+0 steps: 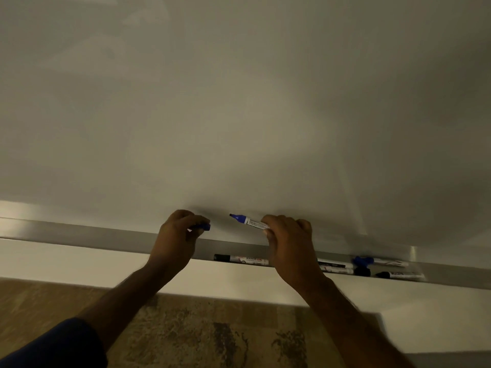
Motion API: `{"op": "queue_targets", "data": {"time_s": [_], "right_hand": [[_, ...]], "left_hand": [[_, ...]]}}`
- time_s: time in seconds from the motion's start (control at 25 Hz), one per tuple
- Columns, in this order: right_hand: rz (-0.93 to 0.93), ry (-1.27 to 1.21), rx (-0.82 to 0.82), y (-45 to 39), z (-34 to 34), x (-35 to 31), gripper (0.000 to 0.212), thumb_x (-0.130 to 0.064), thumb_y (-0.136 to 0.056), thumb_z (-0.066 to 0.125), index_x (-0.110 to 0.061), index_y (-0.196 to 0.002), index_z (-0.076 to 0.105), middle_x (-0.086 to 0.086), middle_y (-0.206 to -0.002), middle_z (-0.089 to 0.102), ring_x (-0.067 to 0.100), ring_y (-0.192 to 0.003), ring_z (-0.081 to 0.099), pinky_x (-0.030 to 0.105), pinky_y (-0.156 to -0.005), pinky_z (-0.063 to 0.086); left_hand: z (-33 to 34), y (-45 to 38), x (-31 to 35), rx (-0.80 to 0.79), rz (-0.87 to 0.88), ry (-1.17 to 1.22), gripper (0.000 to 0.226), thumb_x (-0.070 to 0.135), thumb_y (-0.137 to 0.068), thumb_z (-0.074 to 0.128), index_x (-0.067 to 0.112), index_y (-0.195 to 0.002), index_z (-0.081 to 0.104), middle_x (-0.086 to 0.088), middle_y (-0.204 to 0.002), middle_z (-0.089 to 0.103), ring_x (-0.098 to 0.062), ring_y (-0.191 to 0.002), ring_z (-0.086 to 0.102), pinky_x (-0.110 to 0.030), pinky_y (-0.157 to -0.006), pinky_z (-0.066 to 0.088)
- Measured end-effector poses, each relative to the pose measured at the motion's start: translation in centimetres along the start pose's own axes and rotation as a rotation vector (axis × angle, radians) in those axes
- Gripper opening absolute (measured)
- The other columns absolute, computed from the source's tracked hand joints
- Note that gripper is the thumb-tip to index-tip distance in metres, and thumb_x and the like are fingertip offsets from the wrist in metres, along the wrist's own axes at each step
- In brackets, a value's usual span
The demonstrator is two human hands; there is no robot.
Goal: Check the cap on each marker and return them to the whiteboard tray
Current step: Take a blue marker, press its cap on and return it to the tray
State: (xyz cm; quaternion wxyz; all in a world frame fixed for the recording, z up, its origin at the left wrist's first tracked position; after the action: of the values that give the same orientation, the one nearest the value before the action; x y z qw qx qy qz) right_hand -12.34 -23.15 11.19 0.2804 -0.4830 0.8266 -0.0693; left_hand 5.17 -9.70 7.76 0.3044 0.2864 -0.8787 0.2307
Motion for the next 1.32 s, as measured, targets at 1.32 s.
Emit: {"op": "queue_targets", "data": {"time_s": [1.32], "right_hand": [[-0.202,-0.267,-0.065,-2.7,-7.0,-4.3,0.021,-0.02,-0.093,0.053,-0.012,-0.108,0.066,0.008,-0.078,0.062,0.018,-0.07,0.053,0.037,-0.06,0.05]], "left_hand": [[-4.6,-0.7,10.8,-0.219,0.029,0.183,0.019,0.015,-0.09,0.058,0.016,-0.105,0.069,0.003,-0.062,0.066,-0.007,-0.054,0.055,-0.018,-0.057,0.043]]}}
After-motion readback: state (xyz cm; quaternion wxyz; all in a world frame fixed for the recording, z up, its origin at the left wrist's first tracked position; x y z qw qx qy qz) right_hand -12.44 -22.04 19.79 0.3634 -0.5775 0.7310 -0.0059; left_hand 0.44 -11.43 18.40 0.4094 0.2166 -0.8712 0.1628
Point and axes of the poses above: each hand's wrist, its own y-axis away from the middle knuckle, its own z-axis out of the palm, x = y × z, the point moved 9 cm from there along -y, towards the middle knuckle
